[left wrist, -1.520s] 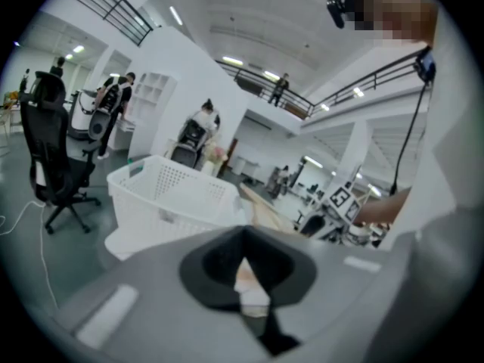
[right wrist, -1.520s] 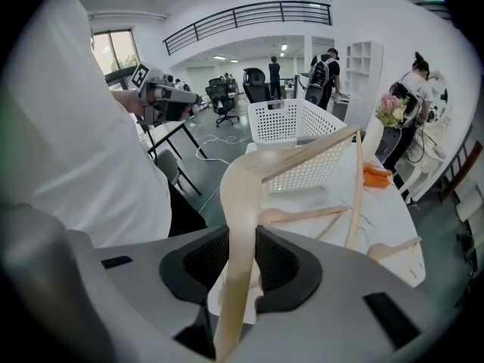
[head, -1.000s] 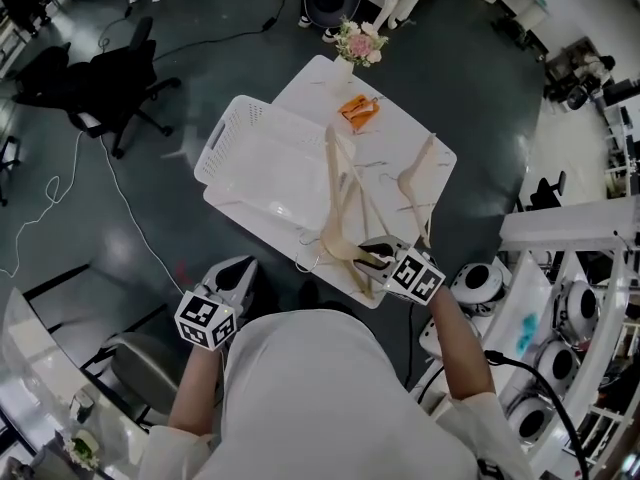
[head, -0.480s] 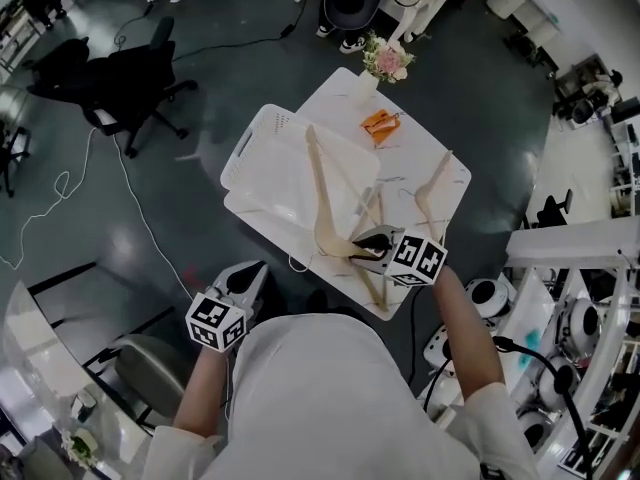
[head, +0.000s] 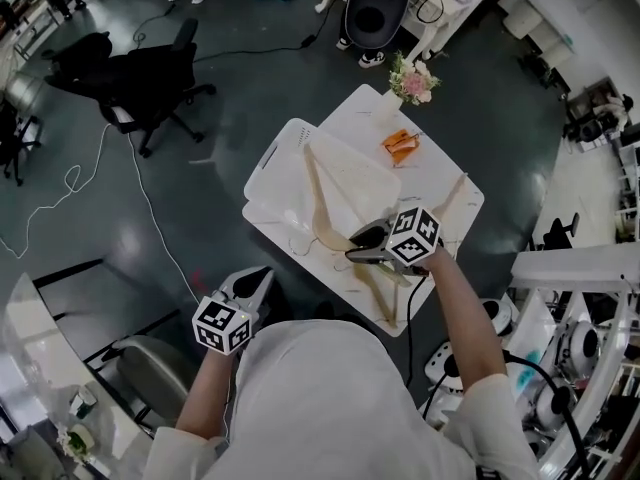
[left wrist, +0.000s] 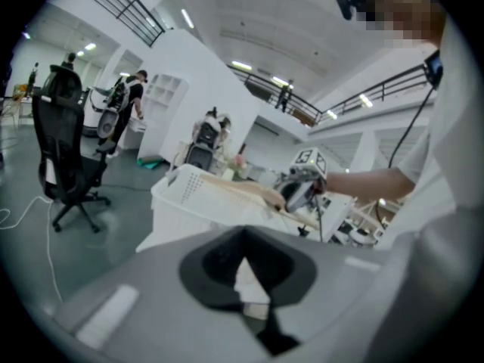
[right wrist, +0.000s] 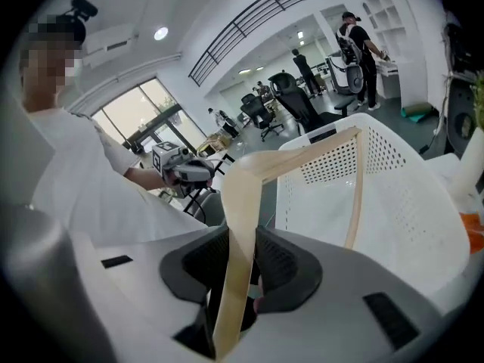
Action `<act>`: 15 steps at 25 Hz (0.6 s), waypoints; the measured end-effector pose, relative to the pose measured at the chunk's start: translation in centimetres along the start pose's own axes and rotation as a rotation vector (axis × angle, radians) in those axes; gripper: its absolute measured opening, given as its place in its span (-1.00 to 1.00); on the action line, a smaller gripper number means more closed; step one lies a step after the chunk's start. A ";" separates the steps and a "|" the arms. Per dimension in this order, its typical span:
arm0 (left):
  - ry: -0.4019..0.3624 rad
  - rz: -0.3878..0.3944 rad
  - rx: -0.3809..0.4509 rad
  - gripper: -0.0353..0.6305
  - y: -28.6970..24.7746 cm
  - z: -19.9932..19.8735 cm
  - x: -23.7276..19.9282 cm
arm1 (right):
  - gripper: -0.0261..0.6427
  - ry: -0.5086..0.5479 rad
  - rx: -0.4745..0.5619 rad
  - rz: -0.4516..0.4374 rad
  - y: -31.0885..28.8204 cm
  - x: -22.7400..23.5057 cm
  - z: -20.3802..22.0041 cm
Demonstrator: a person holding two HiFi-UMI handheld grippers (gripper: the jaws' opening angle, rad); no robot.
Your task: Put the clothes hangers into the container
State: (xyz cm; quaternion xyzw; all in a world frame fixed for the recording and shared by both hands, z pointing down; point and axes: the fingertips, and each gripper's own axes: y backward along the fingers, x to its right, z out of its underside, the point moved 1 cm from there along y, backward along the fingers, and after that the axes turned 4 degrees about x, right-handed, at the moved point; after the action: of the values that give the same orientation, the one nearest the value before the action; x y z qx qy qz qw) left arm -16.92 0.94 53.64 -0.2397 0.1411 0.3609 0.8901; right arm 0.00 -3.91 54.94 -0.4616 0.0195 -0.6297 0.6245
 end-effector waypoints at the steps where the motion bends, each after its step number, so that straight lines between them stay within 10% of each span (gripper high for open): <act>1: 0.000 -0.002 0.001 -0.88 0.0 -0.2 -0.3 | -0.62 -0.021 0.007 -0.018 -0.3 0.4 -0.4; 15: -0.003 -0.008 -0.006 -0.88 -0.3 -2.5 -3.3 | -0.62 -0.264 0.028 -0.130 -3.3 6.0 -3.3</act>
State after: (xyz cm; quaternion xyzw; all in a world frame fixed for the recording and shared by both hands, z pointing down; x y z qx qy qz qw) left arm -19.23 -2.45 53.02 -0.2423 0.1376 0.3584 0.8910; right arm -3.30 -9.84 58.43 -0.5319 -0.1016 -0.6029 0.5859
